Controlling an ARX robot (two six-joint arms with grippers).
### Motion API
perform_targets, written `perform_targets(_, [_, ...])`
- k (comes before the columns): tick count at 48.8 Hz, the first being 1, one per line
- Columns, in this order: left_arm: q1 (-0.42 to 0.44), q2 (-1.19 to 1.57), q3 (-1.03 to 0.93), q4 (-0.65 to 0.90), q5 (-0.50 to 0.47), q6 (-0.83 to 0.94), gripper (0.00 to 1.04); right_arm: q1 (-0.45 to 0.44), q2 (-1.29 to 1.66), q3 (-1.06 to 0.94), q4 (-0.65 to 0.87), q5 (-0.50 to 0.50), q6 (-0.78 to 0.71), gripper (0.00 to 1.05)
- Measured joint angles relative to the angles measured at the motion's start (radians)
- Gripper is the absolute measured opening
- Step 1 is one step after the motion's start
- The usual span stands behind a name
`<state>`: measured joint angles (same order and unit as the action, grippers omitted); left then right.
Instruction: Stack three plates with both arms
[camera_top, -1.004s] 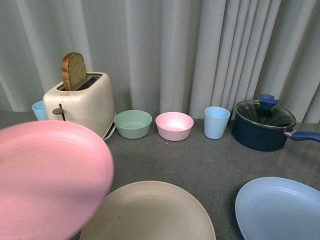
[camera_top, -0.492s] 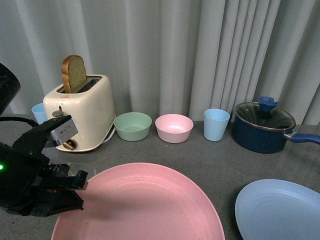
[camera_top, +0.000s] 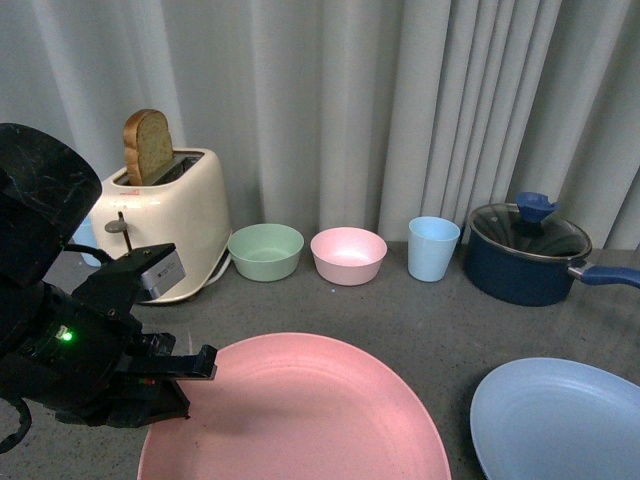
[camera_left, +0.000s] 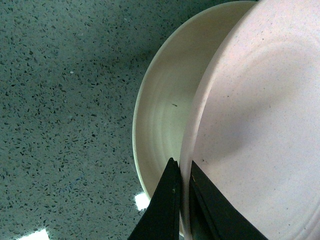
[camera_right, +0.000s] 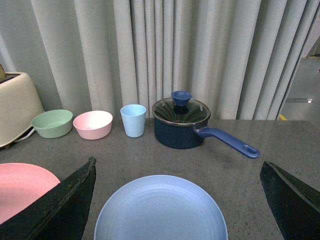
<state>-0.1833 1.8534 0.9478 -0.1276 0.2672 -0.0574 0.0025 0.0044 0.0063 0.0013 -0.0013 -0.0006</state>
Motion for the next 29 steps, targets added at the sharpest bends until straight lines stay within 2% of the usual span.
perform_targets(18, [0.002,0.019,0.007,0.023,-0.017,0.004,0.04,0.0,0.0,0.0,0.0,0.0,0.0,0.97])
perform_targets(29, [0.027,-0.005,0.006,0.043,0.043,-0.01,0.35,0.0,0.0,0.0,0.0,0.0,0.0,0.97])
